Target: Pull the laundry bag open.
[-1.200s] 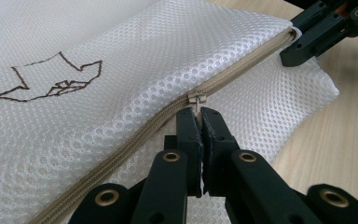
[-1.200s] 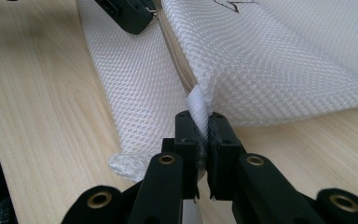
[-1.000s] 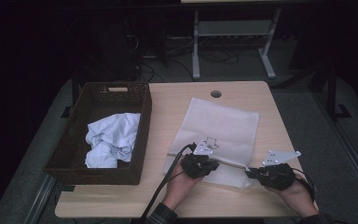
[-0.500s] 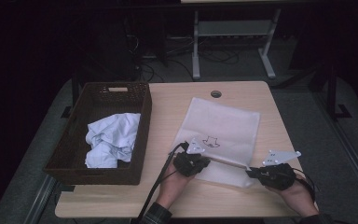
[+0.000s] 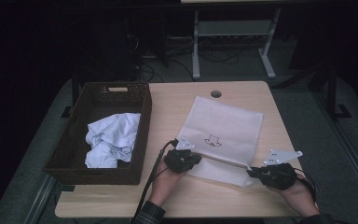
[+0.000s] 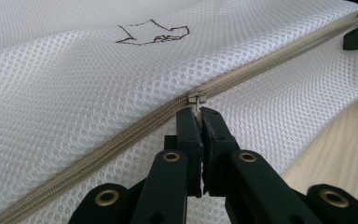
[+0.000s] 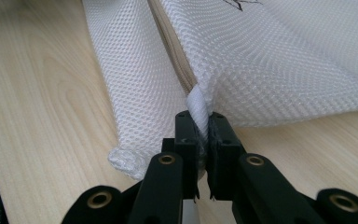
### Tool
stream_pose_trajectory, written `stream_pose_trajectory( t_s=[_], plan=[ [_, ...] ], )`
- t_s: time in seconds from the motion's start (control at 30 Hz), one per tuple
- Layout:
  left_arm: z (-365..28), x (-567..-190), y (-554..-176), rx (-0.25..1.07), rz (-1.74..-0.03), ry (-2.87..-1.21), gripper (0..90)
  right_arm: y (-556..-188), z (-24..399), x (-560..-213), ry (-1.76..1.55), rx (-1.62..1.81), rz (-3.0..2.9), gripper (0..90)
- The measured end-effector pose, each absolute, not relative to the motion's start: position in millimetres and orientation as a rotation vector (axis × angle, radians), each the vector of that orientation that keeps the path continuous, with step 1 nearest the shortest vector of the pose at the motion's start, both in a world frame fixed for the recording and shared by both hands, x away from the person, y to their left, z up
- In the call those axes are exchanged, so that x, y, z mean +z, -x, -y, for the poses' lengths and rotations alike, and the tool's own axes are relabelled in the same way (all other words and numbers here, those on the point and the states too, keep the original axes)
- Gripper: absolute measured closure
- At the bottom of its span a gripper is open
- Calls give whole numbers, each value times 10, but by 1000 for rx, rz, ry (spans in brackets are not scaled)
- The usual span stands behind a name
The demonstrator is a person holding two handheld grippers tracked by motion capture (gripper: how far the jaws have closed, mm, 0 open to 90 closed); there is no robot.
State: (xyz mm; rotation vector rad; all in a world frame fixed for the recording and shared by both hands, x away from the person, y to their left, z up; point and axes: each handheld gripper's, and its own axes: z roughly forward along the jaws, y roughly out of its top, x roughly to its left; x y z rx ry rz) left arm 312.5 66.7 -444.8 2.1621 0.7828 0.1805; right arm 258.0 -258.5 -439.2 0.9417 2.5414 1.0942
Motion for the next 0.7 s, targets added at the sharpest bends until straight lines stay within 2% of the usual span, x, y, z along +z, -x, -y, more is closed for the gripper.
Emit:
stream_pose_trajectory(
  t_s=[0.07,0.13,0.17,0.27,0.4,0.47,0.5,0.53,0.7],
  plan=[
    [-674,-4456,-3132,177,-783,-2162,875,-2579,2571,-4392,-935,1090,-2544,834],
    [-690,-4463,-3129,255,-804,-2205,875,-2577,2574,-4388,-940,1084,-2536,835],
    [-743,-4476,-3153,201,-811,-2173,875,-2576,2592,-4383,-947,1073,-2526,835],
    [-824,-4473,-3179,190,-839,-2146,875,-2584,2649,-4387,-966,1099,-2527,835],
    [-836,-4476,-3179,201,-840,-2155,875,-2579,2612,-4380,-948,1096,-2532,834],
    [-867,-4485,-3187,279,-865,-2192,875,-2580,2621,-4380,-950,1086,-2526,834],
    [-919,-4499,-3213,213,-878,-2145,875,-2581,2644,-4379,-961,1078,-2525,834],
    [-940,-4503,-3218,248,-895,-2157,875,-2586,2670,-4380,-972,1094,-2524,834],
    [-978,-4510,-3232,242,-900,-2152,875,-2587,2680,-4378,-974,1091,-2517,834]
  ],
)
